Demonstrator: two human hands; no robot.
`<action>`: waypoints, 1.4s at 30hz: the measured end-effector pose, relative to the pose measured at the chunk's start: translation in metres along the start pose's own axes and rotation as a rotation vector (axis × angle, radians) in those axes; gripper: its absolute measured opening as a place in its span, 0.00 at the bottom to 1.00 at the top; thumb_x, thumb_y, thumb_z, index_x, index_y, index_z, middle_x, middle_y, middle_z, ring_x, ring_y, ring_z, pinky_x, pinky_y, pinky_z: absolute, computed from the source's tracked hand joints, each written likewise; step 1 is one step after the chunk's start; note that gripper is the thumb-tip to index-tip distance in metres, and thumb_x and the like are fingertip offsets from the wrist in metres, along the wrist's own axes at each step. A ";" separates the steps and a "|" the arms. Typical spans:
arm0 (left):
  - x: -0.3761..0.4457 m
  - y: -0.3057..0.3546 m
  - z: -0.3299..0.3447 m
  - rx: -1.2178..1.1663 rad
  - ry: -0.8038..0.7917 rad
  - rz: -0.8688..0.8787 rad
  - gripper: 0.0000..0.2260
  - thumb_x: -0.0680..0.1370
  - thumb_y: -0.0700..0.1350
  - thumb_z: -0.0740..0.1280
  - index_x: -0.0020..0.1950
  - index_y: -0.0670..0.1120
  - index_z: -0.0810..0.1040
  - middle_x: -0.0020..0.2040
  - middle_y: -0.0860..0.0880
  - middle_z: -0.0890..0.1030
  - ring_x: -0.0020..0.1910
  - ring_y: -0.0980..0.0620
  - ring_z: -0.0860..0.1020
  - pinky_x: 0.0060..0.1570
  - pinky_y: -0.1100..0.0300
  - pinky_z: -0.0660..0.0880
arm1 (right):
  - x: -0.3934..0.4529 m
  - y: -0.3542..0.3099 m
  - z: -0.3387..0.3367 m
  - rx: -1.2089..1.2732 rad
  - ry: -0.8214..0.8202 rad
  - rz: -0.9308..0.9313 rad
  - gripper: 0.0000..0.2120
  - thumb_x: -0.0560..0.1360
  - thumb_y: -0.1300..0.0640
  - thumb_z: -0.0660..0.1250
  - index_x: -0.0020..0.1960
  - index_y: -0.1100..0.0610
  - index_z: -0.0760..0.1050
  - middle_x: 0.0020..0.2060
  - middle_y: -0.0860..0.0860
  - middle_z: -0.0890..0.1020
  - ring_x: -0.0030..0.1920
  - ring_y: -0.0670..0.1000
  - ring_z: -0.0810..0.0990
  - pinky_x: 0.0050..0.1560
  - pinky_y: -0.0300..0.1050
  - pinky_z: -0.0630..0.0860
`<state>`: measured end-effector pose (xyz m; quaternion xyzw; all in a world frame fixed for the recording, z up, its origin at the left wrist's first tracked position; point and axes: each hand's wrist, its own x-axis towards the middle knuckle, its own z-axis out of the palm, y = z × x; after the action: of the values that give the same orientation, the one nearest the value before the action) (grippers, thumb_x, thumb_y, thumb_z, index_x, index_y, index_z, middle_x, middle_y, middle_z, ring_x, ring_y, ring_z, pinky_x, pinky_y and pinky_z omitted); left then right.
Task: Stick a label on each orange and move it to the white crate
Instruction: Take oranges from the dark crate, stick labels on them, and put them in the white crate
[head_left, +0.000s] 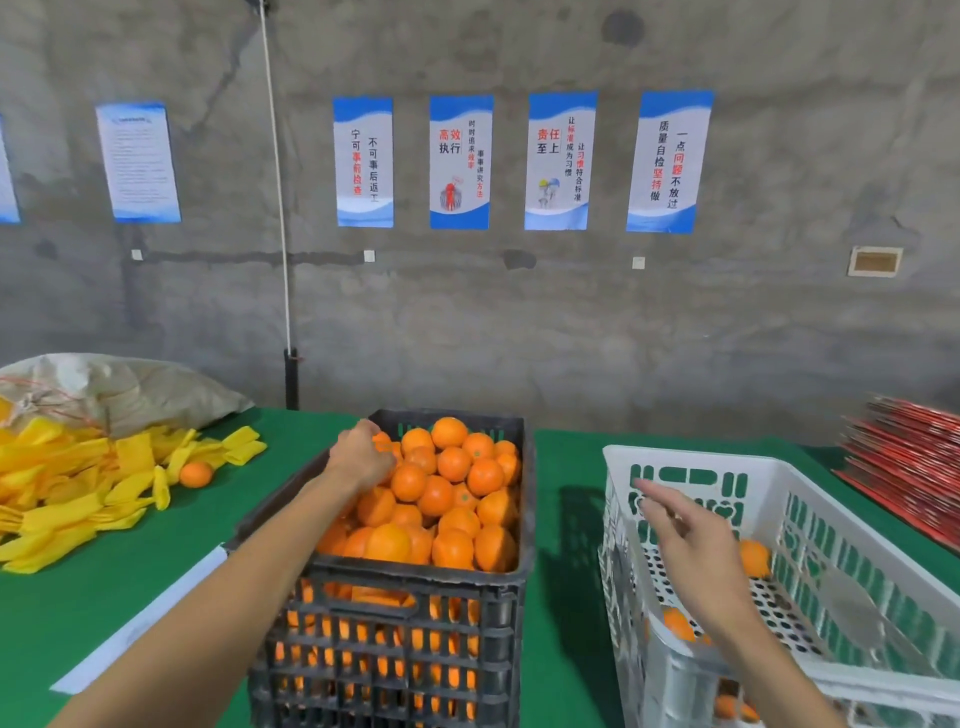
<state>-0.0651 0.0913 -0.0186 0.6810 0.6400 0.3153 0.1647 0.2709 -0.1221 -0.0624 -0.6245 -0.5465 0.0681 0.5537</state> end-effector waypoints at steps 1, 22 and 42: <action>0.006 0.001 0.004 0.045 -0.050 -0.008 0.31 0.77 0.42 0.74 0.78 0.44 0.67 0.73 0.36 0.72 0.72 0.36 0.72 0.71 0.45 0.71 | 0.000 -0.006 0.011 0.047 -0.041 -0.009 0.14 0.83 0.54 0.64 0.67 0.47 0.80 0.59 0.38 0.82 0.57 0.34 0.77 0.62 0.40 0.74; -0.135 0.034 0.007 -0.623 0.023 0.385 0.28 0.72 0.45 0.82 0.69 0.57 0.78 0.63 0.53 0.80 0.61 0.52 0.80 0.62 0.52 0.78 | -0.050 -0.035 0.065 0.300 -0.208 -0.056 0.13 0.83 0.53 0.66 0.66 0.46 0.80 0.59 0.37 0.84 0.63 0.39 0.79 0.66 0.39 0.74; -0.372 -0.021 0.197 -0.911 -0.450 -0.023 0.25 0.76 0.44 0.78 0.69 0.59 0.75 0.61 0.47 0.82 0.52 0.53 0.85 0.48 0.64 0.78 | -0.259 0.101 0.006 -0.416 -0.514 0.110 0.25 0.80 0.40 0.66 0.70 0.53 0.77 0.71 0.46 0.76 0.71 0.46 0.71 0.74 0.43 0.65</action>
<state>0.0513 -0.2337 -0.2603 0.5840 0.3936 0.4060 0.5825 0.2260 -0.2933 -0.2767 -0.7152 -0.6359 0.1402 0.2538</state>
